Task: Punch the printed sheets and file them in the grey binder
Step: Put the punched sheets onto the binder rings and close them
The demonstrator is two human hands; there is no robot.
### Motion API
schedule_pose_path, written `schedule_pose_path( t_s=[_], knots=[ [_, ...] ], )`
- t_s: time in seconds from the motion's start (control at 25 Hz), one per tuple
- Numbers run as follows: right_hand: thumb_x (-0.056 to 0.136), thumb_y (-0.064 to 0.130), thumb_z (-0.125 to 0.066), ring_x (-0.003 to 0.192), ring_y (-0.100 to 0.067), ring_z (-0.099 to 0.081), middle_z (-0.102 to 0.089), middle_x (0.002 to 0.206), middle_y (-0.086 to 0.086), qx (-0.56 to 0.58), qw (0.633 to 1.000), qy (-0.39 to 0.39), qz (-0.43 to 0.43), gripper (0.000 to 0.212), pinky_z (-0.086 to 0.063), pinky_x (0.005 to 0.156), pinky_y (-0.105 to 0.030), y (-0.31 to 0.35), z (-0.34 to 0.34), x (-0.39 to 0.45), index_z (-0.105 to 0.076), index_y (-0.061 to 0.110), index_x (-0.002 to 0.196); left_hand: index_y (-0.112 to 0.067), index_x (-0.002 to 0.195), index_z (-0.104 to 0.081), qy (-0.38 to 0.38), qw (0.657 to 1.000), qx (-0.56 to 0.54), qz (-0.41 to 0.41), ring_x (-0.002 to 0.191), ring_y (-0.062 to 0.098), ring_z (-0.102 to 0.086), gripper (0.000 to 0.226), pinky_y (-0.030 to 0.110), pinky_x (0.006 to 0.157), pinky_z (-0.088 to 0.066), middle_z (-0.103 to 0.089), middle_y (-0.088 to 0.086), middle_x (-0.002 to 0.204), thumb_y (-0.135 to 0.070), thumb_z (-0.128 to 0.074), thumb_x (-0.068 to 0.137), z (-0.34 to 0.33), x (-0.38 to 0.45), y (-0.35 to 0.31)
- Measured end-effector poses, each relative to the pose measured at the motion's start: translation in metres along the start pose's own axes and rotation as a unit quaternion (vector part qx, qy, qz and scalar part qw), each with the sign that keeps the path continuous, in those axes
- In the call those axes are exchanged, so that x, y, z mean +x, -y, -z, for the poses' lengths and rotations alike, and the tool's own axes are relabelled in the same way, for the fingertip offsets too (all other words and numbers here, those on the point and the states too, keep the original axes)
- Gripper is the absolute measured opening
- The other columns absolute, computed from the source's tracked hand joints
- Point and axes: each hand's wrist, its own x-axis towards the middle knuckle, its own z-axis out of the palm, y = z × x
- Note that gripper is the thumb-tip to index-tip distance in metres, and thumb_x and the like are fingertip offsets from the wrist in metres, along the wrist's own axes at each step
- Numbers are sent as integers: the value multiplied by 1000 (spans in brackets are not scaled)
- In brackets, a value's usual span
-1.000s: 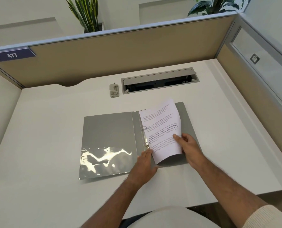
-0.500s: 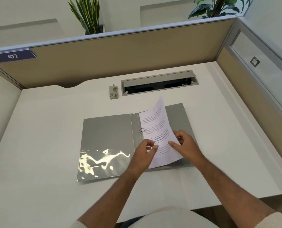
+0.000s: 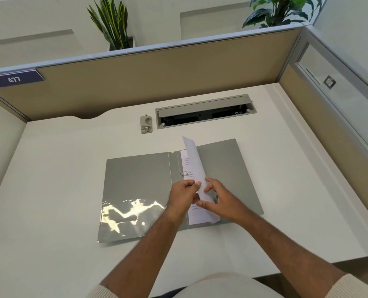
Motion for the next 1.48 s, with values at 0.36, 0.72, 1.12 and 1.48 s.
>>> schedule_pose_path(
  t_s=[0.36, 0.72, 1.12, 1.48],
  knots=[
    [78, 61, -78, 134, -17, -51, -38, 158, 2, 36, 999, -3, -9, 95, -52, 108, -41, -2, -5, 12, -22, 37, 151, -7, 106, -75, 28, 992, -86, 93, 59, 13, -72, 12, 29, 72, -65, -78, -3, 73, -16, -68, 103, 12, 5, 0],
    [83, 54, -79, 134, -13, -46, -32, 161, 5, 7, 1000, -28, -8, 98, -47, 110, -34, -5, -11, 25, -17, 33, 156, -5, 98, -79, 19, 985, -117, 124, 59, 14, -70, 12, 30, 69, -64, -80, 6, 86, -15, -82, 91, 12, 16, 1],
    [63, 82, -74, 140, -16, -47, -29, 163, 8, 59, 998, -27, -14, 117, -48, 113, -44, -14, -6, 29, -15, 40, 155, -11, 77, -73, 1, 992, -77, 96, 62, 11, -75, 18, 24, 64, -61, -81, 4, 80, -18, -86, 87, 16, 19, -5],
    [73, 69, -78, 134, -12, -54, -36, 157, 16, 113, 993, -11, -23, 110, -51, 110, -44, -18, 3, 26, -15, 37, 157, -14, 69, -62, -27, 1000, -2, -15, 80, 21, -74, 31, 37, 81, -64, -73, 11, 83, -20, -88, 85, 62, 19, -30]
  ],
)
